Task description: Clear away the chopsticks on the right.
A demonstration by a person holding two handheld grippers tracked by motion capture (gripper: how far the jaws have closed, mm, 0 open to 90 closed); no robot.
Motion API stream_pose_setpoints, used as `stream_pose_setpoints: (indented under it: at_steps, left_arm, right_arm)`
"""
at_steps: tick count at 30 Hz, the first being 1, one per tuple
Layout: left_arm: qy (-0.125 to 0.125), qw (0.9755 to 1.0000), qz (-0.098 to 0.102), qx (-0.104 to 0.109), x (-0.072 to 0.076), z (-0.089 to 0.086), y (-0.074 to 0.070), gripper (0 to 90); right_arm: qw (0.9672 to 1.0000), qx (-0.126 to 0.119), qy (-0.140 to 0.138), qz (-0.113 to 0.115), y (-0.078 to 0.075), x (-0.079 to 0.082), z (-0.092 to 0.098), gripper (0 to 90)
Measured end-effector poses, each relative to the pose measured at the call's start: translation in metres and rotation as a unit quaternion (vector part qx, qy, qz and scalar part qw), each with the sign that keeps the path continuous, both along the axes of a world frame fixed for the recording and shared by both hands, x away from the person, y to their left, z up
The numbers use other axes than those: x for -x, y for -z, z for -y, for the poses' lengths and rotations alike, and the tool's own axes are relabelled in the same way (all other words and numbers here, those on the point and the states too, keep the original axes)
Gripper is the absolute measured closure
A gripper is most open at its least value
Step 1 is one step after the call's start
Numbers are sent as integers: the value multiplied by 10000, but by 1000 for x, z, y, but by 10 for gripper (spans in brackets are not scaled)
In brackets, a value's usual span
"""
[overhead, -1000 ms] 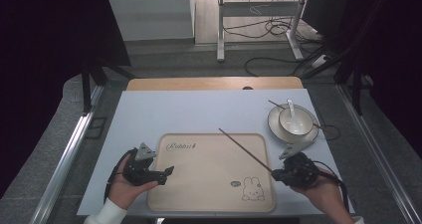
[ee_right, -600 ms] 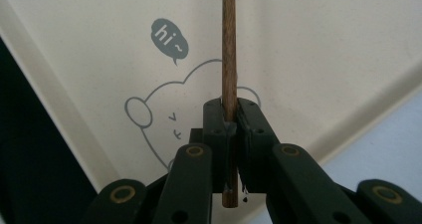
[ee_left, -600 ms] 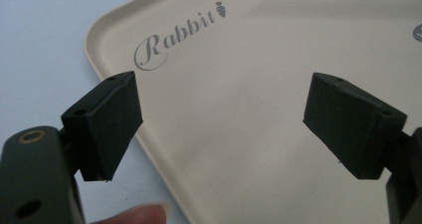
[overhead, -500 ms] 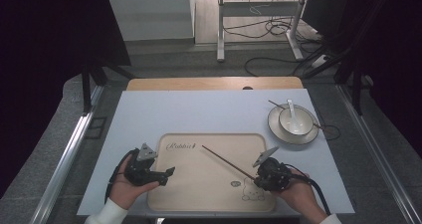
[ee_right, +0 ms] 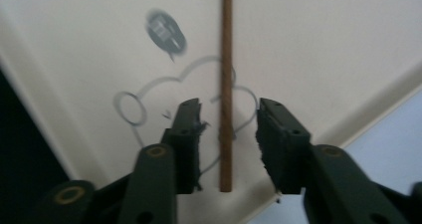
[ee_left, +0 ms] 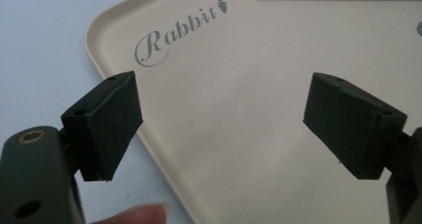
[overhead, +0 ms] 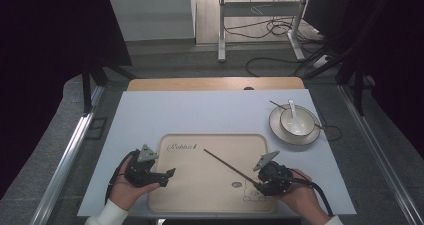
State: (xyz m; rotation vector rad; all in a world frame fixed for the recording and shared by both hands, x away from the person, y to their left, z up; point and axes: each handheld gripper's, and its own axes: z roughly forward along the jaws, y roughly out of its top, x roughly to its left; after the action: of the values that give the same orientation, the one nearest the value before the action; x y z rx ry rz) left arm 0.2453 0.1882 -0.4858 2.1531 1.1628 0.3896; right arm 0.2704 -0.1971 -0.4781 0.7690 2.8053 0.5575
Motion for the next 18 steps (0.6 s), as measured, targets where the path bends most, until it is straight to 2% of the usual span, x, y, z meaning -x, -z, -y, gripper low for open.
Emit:
stream_pose_setpoints:
  at_steps: [4, 6, 7, 9, 10, 11, 12, 14, 16, 18]
  left_arm:
    - [9, 10000, -3, -23, 0, 0, 0, 154]
    - [9, 10000, -1, -19, 0, 0, 0, 154]
    - [-4, 10000, 11, -3, 0, 0, 0, 154]
    - [-16, 10000, 27, 10, 0, 0, -1, 154]
    - [-16, 10000, 27, 10, 0, 0, -1, 154]
    - [-16, 10000, 29, 17, 0, -1, -1, 154]
    - [-14, 10000, 32, 19, -1, -1, -1, 154]
    - [-11, 10000, 28, 4, -1, 0, -1, 154]
    - [-5, 10000, 28, 9, -1, 0, -1, 154]
    - [-16, 10000, 35, 27, -1, 0, -1, 154]
  right_arm:
    - [9986, -419, 31, 328, -24, 5, 11, 503]
    - [9979, -483, 56, 416, -30, 5, 16, 488]
    - [9962, -627, 125, 584, -41, 2, 30, 469]
    - [9943, -794, 271, 658, -51, -3, 45, 452]
    - [9943, -794, 271, 658, -51, -3, 45, 452]
    - [9922, -941, 373, 721, -61, -8, 60, 443]
    - [9922, -941, 373, 721, -61, -8, 60, 443]
    - [9904, -1084, 429, 738, -70, -15, 75, 442]
    - [9871, -1187, 651, 854, -80, -27, 95, 437]
    - [9865, -1188, 708, 883, -83, -31, 101, 434]
